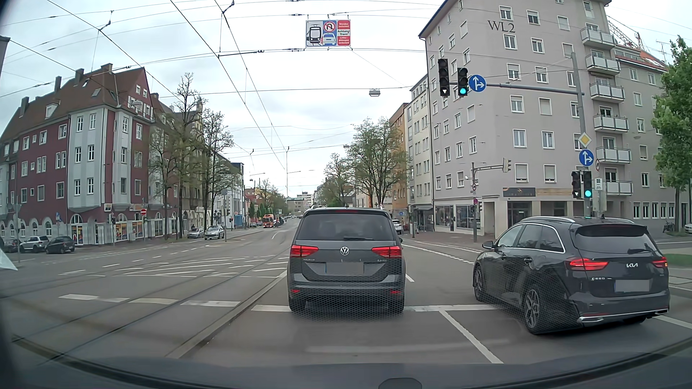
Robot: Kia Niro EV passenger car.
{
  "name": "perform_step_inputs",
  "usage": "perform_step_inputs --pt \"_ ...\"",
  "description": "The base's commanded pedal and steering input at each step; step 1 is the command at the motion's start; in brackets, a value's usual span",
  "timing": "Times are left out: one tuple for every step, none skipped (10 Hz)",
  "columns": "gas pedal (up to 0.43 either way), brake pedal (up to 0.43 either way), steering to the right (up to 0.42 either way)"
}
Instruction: Follow the waypoints while adhering to traffic rules and regulations
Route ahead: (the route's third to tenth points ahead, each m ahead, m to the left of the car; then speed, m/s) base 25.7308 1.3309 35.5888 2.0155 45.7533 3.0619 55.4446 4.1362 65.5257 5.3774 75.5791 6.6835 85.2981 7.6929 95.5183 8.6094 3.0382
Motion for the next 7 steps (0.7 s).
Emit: perform_step_inputs --pt "0.209 0.000 -0.005" --pt "0.189 0.000 -0.004" --pt "0.177 0.000 -0.005" --pt "0.177 0.000 -0.005" --pt "0.177 0.000 -0.005" --pt "0.177 0.000 -0.005" --pt "0.157 0.000 -0.005"
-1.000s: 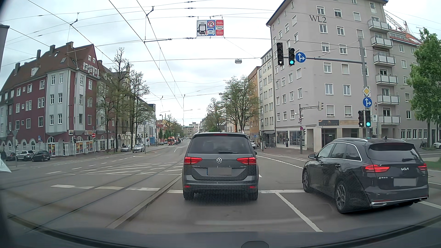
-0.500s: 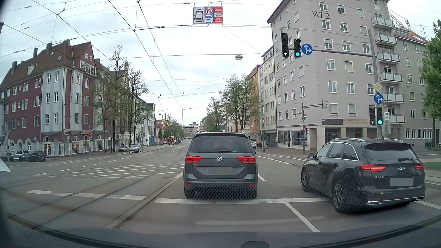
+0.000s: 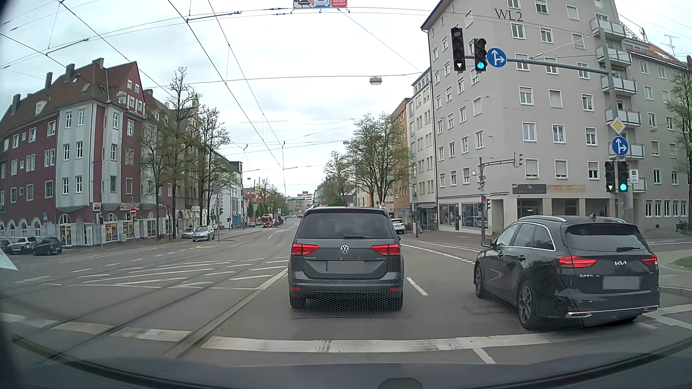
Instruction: Follow the waypoints while adhering to traffic rules and regulations
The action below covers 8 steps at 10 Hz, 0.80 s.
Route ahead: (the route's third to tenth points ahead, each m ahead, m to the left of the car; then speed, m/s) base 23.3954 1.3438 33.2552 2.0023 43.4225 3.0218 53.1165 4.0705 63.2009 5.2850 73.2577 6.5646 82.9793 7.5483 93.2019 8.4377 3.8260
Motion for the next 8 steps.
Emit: perform_step_inputs --pt "0.157 0.000 -0.005" --pt "0.130 0.000 -0.005" --pt "0.118 0.000 -0.005" --pt "0.110 0.000 -0.005" --pt "0.098 0.000 -0.005" --pt "0.098 0.000 -0.005" --pt "0.098 0.000 -0.005" --pt "0.098 0.000 -0.005"
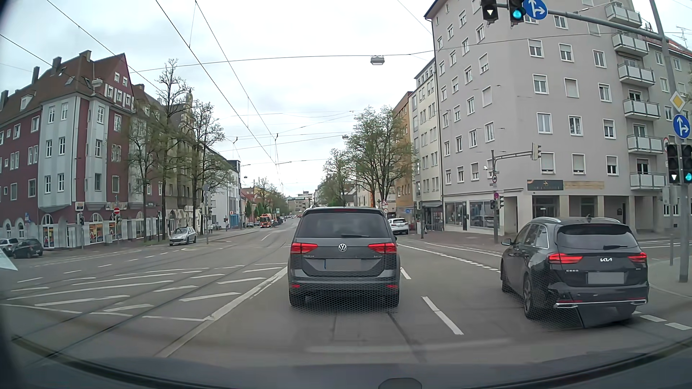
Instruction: Follow the waypoints while adhering to traffic rules and regulations
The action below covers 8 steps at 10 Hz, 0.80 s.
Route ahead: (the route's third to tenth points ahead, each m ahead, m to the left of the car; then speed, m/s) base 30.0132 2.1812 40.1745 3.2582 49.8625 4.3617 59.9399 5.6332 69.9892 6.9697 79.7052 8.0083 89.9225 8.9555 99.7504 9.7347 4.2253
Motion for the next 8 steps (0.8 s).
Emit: perform_step_inputs --pt "0.098 0.000 -0.005" --pt "0.098 0.000 -0.005" --pt "0.098 0.000 -0.005" --pt "0.098 0.000 -0.005" --pt "0.118 0.000 -0.005" --pt "0.138 0.000 -0.005" --pt "0.169 0.000 -0.006" --pt "0.177 0.000 -0.006"
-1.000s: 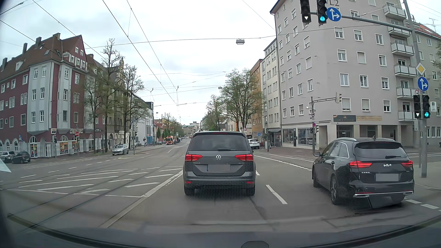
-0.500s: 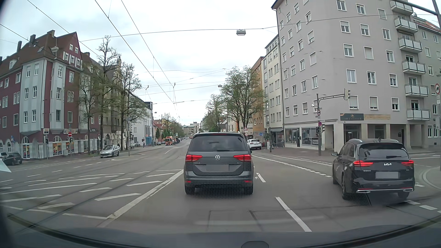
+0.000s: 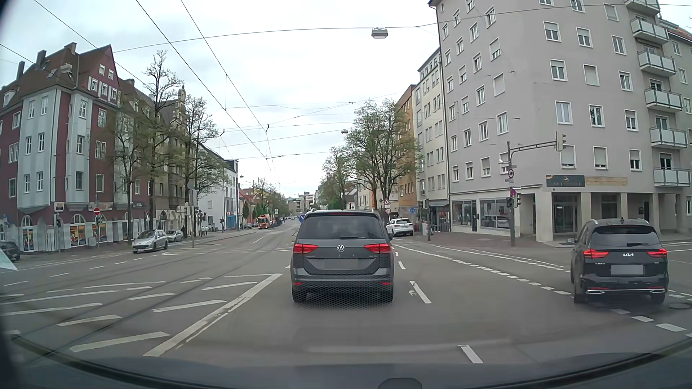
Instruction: Follow the waypoints while adhering to traffic rules and regulations
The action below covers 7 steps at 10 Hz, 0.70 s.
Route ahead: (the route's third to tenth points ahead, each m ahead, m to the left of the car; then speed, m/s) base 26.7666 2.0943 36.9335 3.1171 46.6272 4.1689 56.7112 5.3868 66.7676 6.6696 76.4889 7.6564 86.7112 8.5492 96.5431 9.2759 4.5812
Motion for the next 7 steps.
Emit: perform_step_inputs --pt "0.177 0.000 -0.007" --pt "0.177 0.000 -0.008" --pt "0.169 0.000 -0.013" --pt "0.169 0.000 -0.017" --pt "0.169 0.000 -0.020" --pt "0.169 0.000 -0.023" --pt "0.169 0.000 -0.024"
